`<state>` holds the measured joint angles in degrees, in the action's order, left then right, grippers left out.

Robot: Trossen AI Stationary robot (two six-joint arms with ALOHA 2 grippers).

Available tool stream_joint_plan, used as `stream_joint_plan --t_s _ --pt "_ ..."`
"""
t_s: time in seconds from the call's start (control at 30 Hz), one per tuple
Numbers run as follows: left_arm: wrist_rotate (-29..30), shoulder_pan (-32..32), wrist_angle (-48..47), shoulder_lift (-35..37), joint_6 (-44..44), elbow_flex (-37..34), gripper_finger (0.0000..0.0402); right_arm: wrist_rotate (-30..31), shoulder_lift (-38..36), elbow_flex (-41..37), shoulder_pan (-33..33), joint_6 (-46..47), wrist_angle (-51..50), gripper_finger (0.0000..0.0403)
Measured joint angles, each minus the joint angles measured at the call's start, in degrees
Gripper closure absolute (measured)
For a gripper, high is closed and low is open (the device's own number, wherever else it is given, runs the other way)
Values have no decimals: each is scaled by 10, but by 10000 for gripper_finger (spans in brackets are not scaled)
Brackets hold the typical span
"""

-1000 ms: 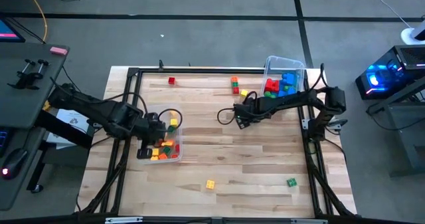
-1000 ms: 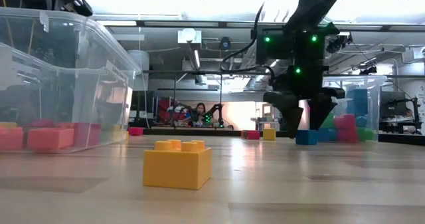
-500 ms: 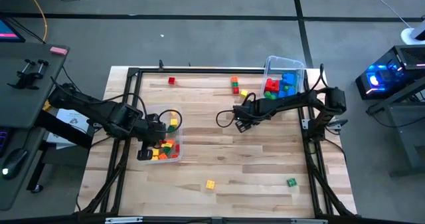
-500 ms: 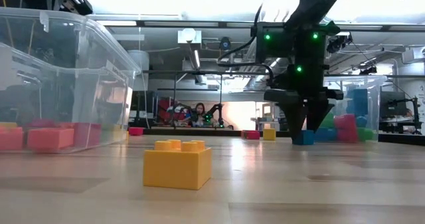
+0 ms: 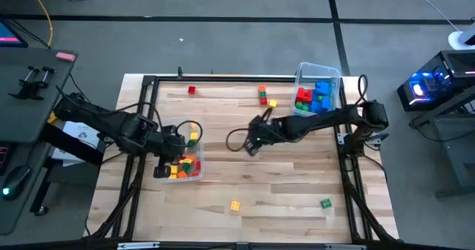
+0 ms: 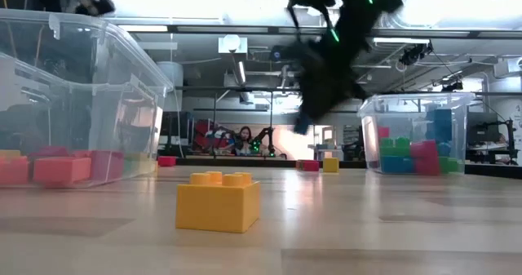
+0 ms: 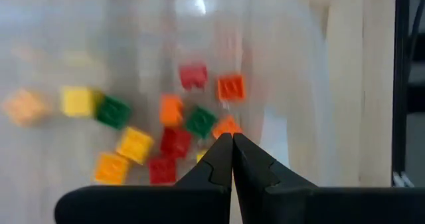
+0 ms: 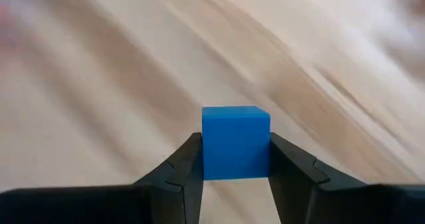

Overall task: Sort blocks by size
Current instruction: Put the small blue block into the left transparent bin

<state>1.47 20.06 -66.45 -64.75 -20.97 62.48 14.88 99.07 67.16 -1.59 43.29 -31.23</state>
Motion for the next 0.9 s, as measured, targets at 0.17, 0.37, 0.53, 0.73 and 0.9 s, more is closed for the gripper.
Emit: stream_joint_plan --t_s 0.17,0.37,0.53,0.73,0.9 --pt "114 -2 -5 0 12 86 401 13 0 79 -23 -103 137 276" --pt "366 -2 -2 21 -2 194 401 10 36 147 -19 -155 227 276" --pt "489 -2 35 63 -68 200 401 -17 124 240 -18 -169 230 276" --pt "489 -2 35 77 -88 198 401 -72 229 375 -18 -193 239 276" --pt "486 -2 35 75 -88 198 401 -122 294 450 -18 -192 232 240"
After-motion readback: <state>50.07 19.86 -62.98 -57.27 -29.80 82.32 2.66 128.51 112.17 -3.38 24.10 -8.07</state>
